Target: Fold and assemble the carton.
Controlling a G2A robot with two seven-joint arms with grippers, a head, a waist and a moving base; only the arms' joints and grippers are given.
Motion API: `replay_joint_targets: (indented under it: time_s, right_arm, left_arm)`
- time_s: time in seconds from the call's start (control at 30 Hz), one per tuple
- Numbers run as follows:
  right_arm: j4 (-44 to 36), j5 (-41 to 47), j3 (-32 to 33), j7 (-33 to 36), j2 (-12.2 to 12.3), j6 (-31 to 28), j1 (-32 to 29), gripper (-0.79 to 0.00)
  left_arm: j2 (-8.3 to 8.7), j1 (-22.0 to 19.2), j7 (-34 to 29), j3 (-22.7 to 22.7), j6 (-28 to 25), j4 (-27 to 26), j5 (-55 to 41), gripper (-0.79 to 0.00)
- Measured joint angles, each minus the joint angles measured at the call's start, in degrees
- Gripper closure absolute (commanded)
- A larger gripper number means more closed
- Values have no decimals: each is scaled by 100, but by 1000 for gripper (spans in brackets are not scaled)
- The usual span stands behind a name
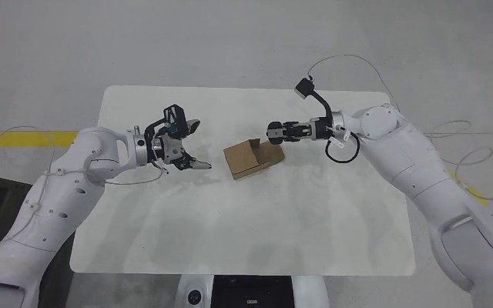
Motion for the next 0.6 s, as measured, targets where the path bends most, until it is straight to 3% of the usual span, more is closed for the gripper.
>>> replay_joint_targets:
  time_s: [0.27, 0.6]
  right_arm:
    - [-95, -15, 226, 584, 135, 500, -328, 0]
    - [-291, -457, 458, 672, 288, 1093, -714, 0]
  left_arm:
    - [-132, 350, 575, 239, 555, -180, 476, -785]
    - [-432, 283, 1212, 788, 1026, 188, 1075, -785]
